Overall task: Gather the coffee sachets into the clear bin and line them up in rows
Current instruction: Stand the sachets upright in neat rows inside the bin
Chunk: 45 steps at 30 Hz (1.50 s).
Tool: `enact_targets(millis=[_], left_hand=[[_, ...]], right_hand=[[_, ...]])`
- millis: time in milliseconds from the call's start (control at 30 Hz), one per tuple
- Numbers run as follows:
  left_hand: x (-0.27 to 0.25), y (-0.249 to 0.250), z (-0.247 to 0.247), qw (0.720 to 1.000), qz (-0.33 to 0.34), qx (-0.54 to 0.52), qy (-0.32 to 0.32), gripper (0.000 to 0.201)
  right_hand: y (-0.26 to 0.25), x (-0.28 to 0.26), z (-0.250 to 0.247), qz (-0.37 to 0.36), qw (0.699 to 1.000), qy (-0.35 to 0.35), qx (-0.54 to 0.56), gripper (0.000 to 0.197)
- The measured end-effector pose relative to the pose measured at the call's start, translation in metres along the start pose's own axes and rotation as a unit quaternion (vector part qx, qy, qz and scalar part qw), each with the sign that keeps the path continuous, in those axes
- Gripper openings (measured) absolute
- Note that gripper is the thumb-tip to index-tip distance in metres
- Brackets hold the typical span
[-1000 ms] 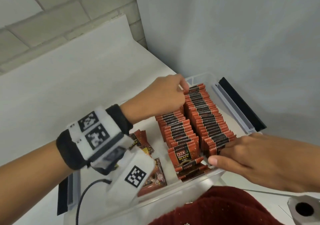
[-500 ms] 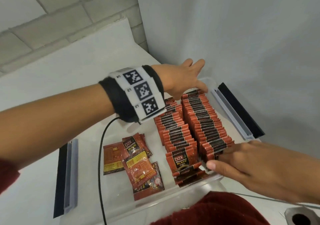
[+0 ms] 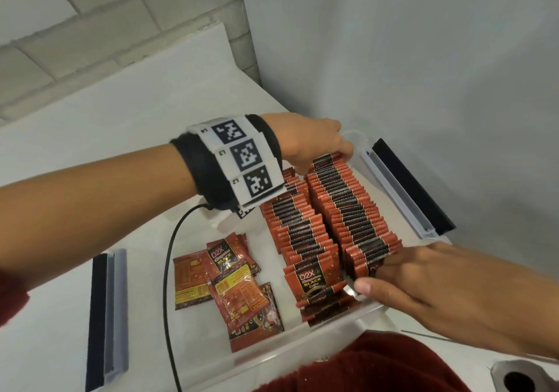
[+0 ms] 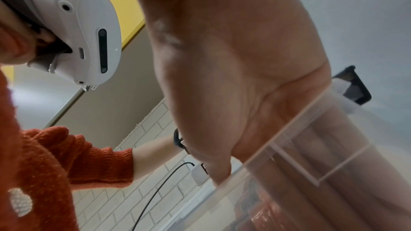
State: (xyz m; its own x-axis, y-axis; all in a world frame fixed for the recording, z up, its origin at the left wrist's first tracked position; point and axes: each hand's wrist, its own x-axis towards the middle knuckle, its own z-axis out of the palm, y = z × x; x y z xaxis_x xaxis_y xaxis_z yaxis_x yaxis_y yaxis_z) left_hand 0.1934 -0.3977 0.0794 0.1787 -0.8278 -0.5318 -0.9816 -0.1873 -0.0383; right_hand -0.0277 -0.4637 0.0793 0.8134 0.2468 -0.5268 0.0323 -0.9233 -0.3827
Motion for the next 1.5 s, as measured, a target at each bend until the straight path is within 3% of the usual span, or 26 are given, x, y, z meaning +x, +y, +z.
enact_targets(millis=[400, 567, 633, 700, 767, 867, 933, 1067, 1300, 1400, 1500], left_hand=[[-0.001, 0.002, -0.002, 0.999, 0.017, 0.021, -0.027, 0.059], [-0.029, -0.002, -0.010, 0.999, -0.019, -0.039, -0.008, 0.084], [-0.056, -0.004, -0.012, 0.992, -0.047, -0.097, 0.060, 0.070], [-0.084, -0.005, -0.009, 0.974, -0.077, -0.167, 0.131, 0.044], [-0.108, -0.006, 0.002, 0.947, -0.116, -0.255, 0.158, 0.025], [-0.134, 0.000, 0.023, 0.902, -0.154, -0.382, 0.126, 0.017], [-0.142, 0.009, 0.036, 0.886, -0.147, -0.432, 0.086, 0.017], [-0.144, 0.035, 0.055, 0.903, -0.102, -0.416, 0.024, 0.008], [-0.135, 0.046, 0.077, 0.899, -0.064, -0.427, -0.066, 0.017], [-0.138, 0.048, 0.085, 0.896, -0.051, -0.434, -0.074, 0.015], [-0.136, 0.056, 0.087, 0.885, -0.036, -0.459, -0.076, 0.018]], right_hand=[[0.000, 0.000, -0.003, 0.003, 1.000, -0.011, -0.010, 0.077], [0.004, -0.001, -0.004, -0.007, 1.000, -0.024, 0.004, 0.074], [0.006, -0.003, -0.009, -0.014, 1.000, -0.024, 0.011, 0.082], [0.005, -0.010, -0.016, -0.019, 1.000, -0.006, 0.015, 0.087], [-0.002, -0.015, -0.025, -0.049, 0.998, 0.027, 0.025, 0.084], [-0.025, -0.011, -0.030, -0.095, 0.994, 0.017, 0.053, 0.065], [-0.035, -0.006, -0.029, -0.080, 0.995, -0.019, 0.062, 0.064], [-0.040, -0.001, -0.032, -0.031, 0.995, -0.051, 0.082, 0.066], [-0.045, 0.019, -0.014, 0.004, 0.995, -0.077, 0.067, 0.086], [-0.047, 0.019, -0.007, 0.005, 0.996, -0.070, 0.053, 0.080], [-0.044, 0.022, -0.007, -0.003, 0.997, -0.039, 0.065, 0.055]])
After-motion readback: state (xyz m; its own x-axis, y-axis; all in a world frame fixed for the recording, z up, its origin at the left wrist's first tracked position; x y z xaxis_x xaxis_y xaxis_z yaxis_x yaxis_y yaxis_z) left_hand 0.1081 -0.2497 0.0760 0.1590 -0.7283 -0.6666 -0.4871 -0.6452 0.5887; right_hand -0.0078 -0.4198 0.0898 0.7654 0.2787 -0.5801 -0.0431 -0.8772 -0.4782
